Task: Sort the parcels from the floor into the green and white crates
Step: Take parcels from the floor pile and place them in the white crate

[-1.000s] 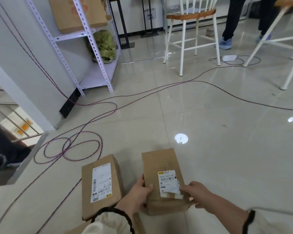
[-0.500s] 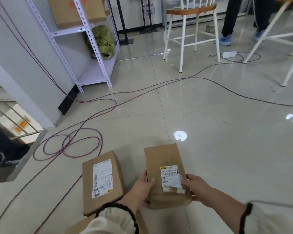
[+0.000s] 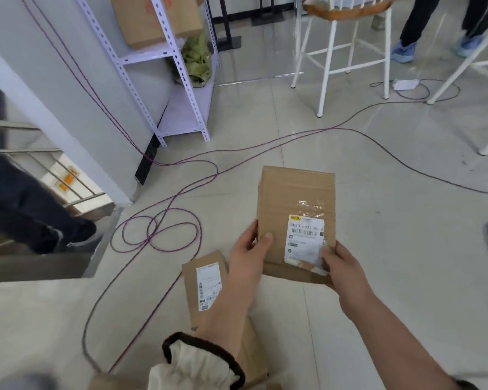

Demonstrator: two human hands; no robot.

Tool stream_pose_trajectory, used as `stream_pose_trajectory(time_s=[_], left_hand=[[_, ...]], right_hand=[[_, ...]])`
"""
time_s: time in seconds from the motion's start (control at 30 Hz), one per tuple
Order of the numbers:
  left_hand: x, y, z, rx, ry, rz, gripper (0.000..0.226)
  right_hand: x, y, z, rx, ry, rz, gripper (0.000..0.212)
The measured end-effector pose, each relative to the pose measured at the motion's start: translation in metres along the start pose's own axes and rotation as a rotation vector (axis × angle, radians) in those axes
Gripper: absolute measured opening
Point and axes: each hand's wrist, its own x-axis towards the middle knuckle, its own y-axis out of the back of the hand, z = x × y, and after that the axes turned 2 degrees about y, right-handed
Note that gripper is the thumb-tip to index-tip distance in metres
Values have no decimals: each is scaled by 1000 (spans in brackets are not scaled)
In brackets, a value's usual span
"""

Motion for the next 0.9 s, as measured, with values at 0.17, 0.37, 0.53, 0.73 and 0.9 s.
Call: stream_pose_trajectory(time_s=[0.17,0.37,0.53,0.73,0.9], left_hand=[[-81,8,168,-2,-95,-78,40],[-215,35,403,-71,-256,-81,60],[-314,76,562,-76,-412,-63,61],[-408,119,653,-80,-576,-54,54],[-443,147,663,-74,-653,-70,66]], right_hand=[[-94,5,-178,48,167,68,28],[-256,4,-413,9,397,36,31],[-371,-2,-562,13,547,-29,29],[-466,-11,-639,63,679,-136,25],[-505,-17,-649,21,732,-223,26]])
